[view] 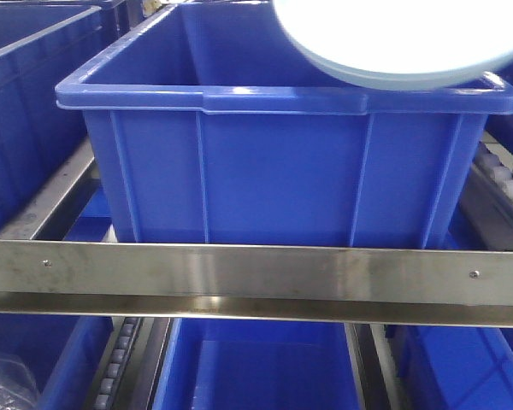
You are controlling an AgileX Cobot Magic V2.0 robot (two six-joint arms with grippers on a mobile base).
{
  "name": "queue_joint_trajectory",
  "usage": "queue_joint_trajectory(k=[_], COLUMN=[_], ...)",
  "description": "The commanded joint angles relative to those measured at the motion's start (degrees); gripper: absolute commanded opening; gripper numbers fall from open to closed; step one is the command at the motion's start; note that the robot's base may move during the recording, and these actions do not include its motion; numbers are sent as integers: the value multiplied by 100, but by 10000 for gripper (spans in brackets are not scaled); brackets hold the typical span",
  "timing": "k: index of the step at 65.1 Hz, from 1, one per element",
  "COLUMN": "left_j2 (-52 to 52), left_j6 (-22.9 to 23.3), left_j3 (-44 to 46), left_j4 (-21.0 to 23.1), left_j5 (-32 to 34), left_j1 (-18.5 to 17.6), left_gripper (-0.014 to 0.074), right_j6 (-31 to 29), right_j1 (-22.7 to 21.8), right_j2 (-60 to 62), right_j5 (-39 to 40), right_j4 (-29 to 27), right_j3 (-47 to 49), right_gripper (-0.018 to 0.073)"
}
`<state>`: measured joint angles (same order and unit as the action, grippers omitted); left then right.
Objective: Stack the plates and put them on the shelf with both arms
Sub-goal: 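Lower the plates into the blue bin and open the right gripper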
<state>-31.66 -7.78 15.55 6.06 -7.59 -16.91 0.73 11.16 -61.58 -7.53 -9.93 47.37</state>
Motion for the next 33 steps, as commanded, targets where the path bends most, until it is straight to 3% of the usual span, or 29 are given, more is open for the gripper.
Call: queue_joint_trajectory(k=[1, 18, 24, 33], left_j2=[-28, -28, -28, -28], left_j6=[13, 13, 13, 13], left_j3=[174, 174, 174, 174], left_j4=[11, 11, 11, 11], left_j5=[481, 481, 481, 481], left_j1=[5, 5, 5, 5], left_gripper=[100, 100, 100, 100], right_j6=[-15, -15, -15, -15], right_j1=[-29, 22, 36, 36], right_j2=[-522, -2175, -2521, -2756], right_j5=[679, 702, 696, 718], right_j4=[-76, -393, -393, -393], right_j3=[761, 2251, 2608, 2888], right_gripper=[49, 70, 195, 489])
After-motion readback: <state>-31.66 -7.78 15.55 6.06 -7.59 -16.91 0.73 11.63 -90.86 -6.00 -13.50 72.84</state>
